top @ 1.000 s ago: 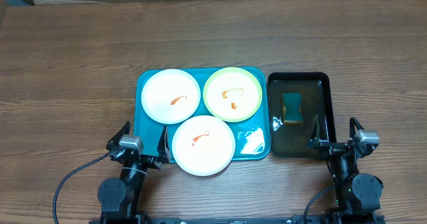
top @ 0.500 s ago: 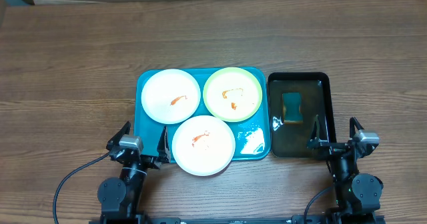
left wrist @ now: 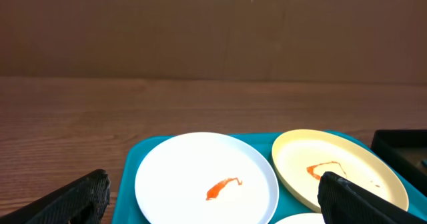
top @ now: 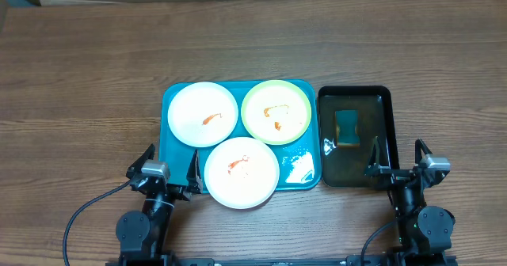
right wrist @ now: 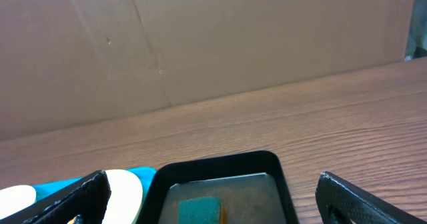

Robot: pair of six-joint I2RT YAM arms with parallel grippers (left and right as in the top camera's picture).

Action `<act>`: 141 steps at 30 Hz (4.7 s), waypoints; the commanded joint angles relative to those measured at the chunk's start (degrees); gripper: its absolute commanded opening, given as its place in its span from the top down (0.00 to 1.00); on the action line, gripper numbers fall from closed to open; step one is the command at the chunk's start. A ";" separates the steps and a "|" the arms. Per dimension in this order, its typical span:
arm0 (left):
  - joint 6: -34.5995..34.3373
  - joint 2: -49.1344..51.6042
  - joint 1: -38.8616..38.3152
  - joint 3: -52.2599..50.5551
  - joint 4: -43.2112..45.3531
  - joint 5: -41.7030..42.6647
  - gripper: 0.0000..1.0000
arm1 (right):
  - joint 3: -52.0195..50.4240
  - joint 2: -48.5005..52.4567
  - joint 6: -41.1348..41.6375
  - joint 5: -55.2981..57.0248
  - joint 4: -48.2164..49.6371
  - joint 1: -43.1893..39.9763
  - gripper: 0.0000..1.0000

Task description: Clean dirty plates on tray and stack at the side

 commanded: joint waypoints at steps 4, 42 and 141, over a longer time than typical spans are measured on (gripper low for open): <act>0.90 -0.59 -0.09 -0.20 0.09 0.83 0.00 | -0.59 -0.61 -0.26 -0.31 0.28 -0.20 0.00; 0.90 -0.59 -0.07 -0.20 0.09 0.85 0.00 | -0.59 -0.61 -0.24 -0.31 0.26 -0.20 0.00; -2.23 94.95 -8.70 51.93 -46.29 6.43 0.96 | 55.82 60.02 12.98 -13.33 -52.76 -0.20 0.00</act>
